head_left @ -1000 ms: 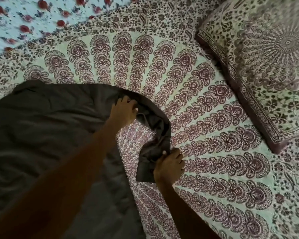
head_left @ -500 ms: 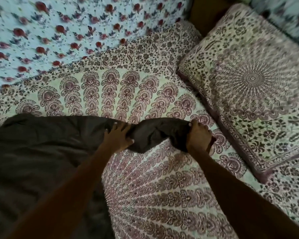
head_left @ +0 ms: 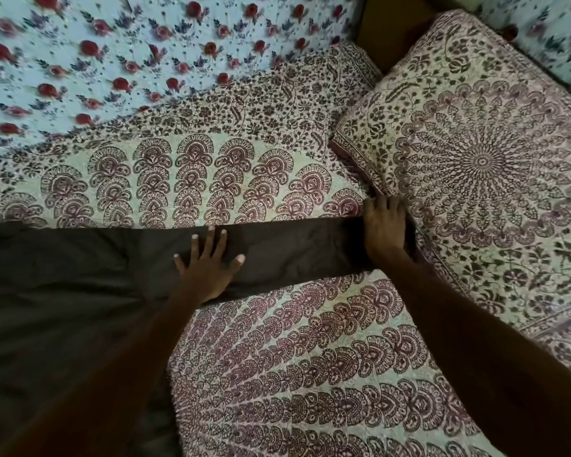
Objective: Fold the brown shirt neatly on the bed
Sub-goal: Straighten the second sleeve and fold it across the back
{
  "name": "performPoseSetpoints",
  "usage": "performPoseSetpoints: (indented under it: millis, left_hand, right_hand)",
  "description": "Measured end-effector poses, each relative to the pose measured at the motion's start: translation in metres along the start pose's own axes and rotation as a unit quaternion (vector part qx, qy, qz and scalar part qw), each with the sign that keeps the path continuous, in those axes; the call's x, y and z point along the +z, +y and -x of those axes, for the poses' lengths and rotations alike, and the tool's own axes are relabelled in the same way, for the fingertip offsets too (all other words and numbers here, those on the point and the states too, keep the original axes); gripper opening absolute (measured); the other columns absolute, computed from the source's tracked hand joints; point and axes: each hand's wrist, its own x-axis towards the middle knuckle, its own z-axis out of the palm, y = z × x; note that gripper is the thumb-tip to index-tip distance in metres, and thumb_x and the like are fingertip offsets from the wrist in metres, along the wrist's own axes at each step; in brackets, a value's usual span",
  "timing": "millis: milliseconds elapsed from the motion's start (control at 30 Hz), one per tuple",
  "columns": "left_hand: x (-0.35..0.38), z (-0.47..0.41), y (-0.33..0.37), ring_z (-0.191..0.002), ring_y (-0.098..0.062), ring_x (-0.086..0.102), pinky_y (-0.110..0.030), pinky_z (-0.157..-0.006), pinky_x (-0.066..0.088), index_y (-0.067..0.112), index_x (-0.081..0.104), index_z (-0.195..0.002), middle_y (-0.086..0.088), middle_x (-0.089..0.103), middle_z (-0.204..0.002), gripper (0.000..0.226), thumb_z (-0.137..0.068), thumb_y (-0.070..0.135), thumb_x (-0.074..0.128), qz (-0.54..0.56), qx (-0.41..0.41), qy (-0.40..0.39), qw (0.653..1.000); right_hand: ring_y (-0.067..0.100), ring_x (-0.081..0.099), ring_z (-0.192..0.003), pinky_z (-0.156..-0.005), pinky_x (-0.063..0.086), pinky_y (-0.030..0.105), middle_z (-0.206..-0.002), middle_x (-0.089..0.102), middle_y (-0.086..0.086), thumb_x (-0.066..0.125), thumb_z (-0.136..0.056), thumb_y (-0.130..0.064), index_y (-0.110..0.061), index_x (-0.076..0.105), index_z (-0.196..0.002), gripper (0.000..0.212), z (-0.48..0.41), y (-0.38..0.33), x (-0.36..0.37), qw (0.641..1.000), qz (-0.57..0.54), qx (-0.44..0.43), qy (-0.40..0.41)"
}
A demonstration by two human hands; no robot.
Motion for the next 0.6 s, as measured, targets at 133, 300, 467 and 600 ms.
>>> performPoseSetpoints:
  millis: [133, 300, 467, 600]
  left_hand:
    - [-0.006, 0.006, -0.012, -0.147, -0.029, 0.020, -0.060, -0.116, 0.015, 0.025, 0.028, -0.150, -0.004, 0.026, -0.159, 0.057, -0.098, 0.048, 0.037, 0.038, 0.008, 0.167, 0.985]
    - [-0.002, 0.012, -0.065, -0.150, -0.030, 0.007, -0.063, -0.114, 0.006, 0.033, 0.021, -0.152, 0.002, 0.013, -0.162, 0.065, -0.094, 0.060, 0.037, -0.009, -0.065, 0.119, 0.991]
    - [-0.020, 0.020, -0.095, -0.140, -0.027, 0.036, -0.044, -0.114, 0.027, 0.017, 0.042, -0.144, -0.005, 0.040, -0.152, 0.050, -0.098, 0.034, 0.047, 0.168, 0.007, 0.197, 0.966]
    - [-0.027, 0.025, -0.139, -0.144, -0.032, 0.029, -0.048, -0.115, 0.026, 0.013, 0.033, -0.149, -0.010, 0.032, -0.156, 0.062, -0.091, 0.028, 0.050, 0.072, -0.013, 0.217, 0.973]
  right_hand:
    - [0.036, 0.047, -0.122, -0.100, 0.038, 0.050, -0.133, 0.053, 0.017, 0.049, -0.091, -0.020, -0.013, 0.052, -0.127, 0.037, 0.034, -0.060, 0.000, 0.986, -0.150, -0.041, 0.056]
    - [0.030, -0.002, -0.150, -0.112, -0.003, 0.068, -0.163, 0.005, 0.002, 0.018, -0.095, -0.065, -0.039, 0.013, -0.152, 0.062, 0.060, -0.099, 0.040, 0.970, -0.226, 0.055, -0.069]
    - [0.032, -0.003, -0.149, -0.109, -0.011, 0.065, -0.163, 0.001, 0.000, 0.015, -0.094, -0.067, -0.041, 0.008, -0.152, 0.064, 0.062, -0.100, 0.053, 0.978, -0.184, 0.089, -0.037]
    - [0.041, 0.012, -0.146, -0.115, 0.001, 0.059, -0.157, 0.020, 0.023, 0.026, -0.095, -0.049, -0.011, 0.029, -0.149, 0.066, 0.067, -0.142, 0.022, 0.959, -0.210, 0.191, -0.005]
